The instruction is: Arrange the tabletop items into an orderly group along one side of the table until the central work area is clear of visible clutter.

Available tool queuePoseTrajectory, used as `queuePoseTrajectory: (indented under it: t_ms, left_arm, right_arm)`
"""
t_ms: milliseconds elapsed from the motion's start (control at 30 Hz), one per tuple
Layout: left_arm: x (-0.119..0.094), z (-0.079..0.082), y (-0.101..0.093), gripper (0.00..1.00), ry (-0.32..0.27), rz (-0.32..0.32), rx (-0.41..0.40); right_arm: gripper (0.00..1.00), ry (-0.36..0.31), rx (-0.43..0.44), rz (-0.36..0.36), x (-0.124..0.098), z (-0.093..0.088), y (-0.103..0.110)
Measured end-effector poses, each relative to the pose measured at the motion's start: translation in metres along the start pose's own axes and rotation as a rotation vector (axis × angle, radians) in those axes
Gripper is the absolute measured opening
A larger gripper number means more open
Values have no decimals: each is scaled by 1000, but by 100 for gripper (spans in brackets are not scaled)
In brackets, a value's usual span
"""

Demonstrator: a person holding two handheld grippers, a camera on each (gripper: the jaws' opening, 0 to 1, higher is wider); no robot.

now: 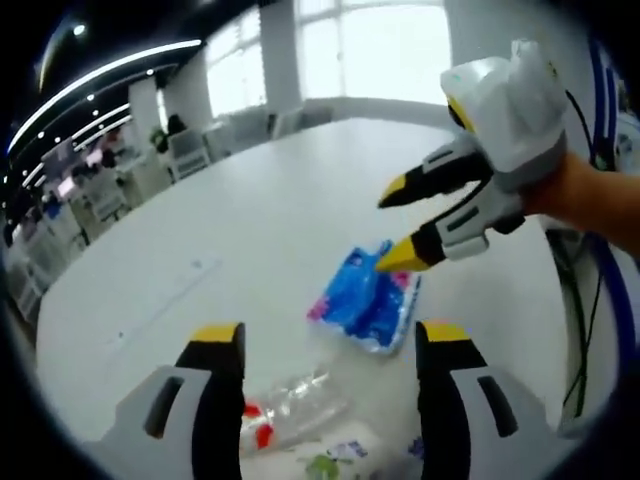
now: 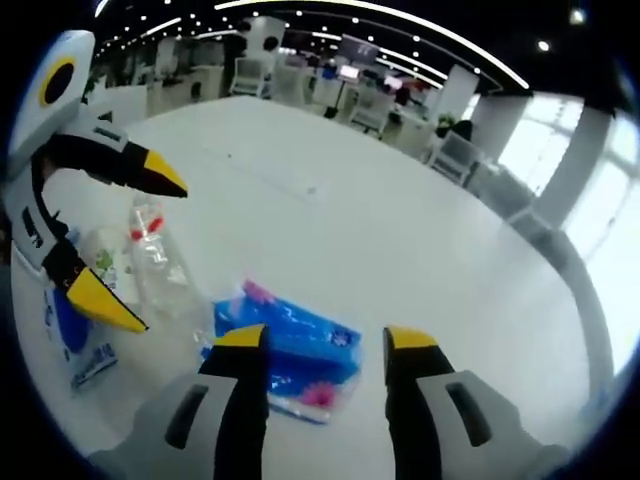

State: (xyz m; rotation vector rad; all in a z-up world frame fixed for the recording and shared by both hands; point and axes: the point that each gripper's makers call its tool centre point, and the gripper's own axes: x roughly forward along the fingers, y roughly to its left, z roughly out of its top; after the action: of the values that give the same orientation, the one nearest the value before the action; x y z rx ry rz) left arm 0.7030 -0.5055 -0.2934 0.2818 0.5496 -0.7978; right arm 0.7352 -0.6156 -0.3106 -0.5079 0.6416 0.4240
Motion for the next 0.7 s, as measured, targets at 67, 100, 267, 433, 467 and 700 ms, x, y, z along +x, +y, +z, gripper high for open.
queuePoseTrajectory:
  t_ms: [67,100,267,433,467,700]
  left_arm:
    - [-3,0,4,76,-3,-2,-8]
    - [-4,-1,6,79,-5,-1,-12]
    - [-14,-1,11,91,-30,-23,-53]
    - [-25,-1,15,98,-44,-31,-68]
    - [-26,-1,16,98,-44,-32,-72]
    - [-42,-1,29,99,-66,-20,-96]
  right_arm:
    - [51,-6,-5,4,-1,3,2]
    - [52,-10,-8,10,0,5,4]
    - [58,-20,-22,20,-1,11,8]
    - [64,-34,-39,26,-2,18,13]
    - [65,-39,-43,29,-3,20,14]
    - [71,-65,-79,48,-8,32,23]
